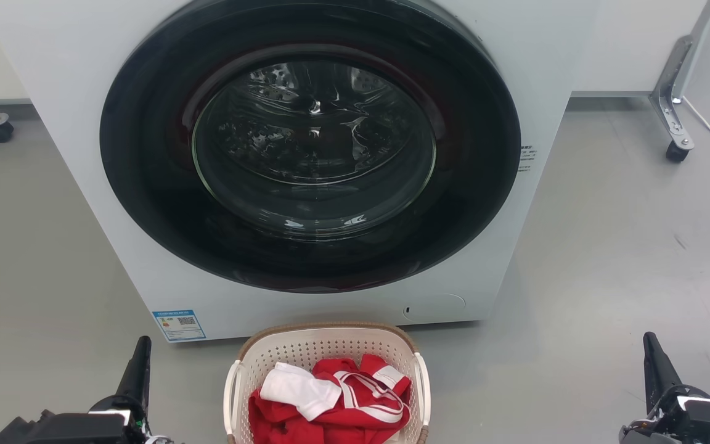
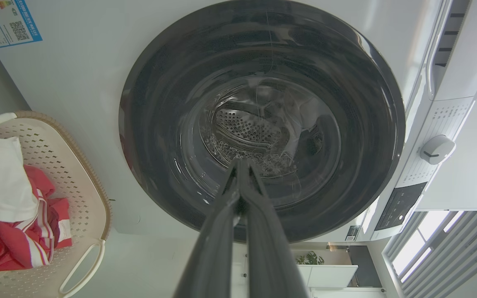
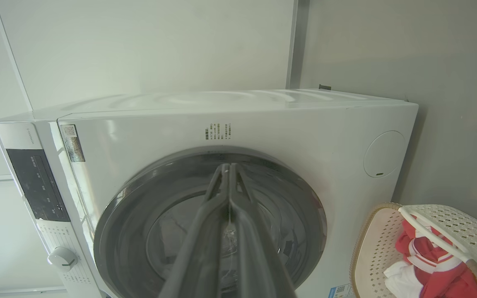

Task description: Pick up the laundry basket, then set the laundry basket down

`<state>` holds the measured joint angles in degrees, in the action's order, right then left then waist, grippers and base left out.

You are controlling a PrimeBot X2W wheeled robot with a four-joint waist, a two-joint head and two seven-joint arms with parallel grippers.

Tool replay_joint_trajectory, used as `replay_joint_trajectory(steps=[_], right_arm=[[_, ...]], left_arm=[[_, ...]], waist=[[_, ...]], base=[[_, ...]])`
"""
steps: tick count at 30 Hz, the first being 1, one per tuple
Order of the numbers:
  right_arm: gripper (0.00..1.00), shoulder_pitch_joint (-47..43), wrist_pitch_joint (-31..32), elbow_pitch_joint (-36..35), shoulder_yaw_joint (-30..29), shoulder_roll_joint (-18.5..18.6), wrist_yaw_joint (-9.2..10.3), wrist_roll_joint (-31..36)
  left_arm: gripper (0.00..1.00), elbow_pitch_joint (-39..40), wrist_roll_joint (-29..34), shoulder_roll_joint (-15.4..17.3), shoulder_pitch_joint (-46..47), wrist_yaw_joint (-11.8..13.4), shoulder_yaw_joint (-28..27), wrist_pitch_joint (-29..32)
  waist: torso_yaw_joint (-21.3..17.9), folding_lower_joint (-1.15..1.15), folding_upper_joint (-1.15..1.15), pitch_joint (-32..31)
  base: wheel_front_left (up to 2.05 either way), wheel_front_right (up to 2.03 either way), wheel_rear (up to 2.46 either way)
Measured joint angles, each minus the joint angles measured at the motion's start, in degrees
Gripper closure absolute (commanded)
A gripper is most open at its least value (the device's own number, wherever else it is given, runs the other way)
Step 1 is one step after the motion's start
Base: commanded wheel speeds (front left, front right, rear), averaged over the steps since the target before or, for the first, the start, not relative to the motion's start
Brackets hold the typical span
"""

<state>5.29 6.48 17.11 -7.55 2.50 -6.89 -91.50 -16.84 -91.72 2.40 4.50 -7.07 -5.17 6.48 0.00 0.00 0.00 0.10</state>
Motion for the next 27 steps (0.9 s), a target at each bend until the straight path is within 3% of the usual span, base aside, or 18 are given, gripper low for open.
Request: replay_joint_trajectory(steps=[27], right_arm=[[1.0, 0.0, 0.0, -0.01, 0.0, 0.0, 0.0, -0.01]], left_arm=[[1.0, -0.03, 0.0, 0.0, 0.0, 0.0, 0.0, 0.0]], waist=[[0.0, 0.0, 0.0, 0.0]], base=[[0.0, 0.0, 0.0]])
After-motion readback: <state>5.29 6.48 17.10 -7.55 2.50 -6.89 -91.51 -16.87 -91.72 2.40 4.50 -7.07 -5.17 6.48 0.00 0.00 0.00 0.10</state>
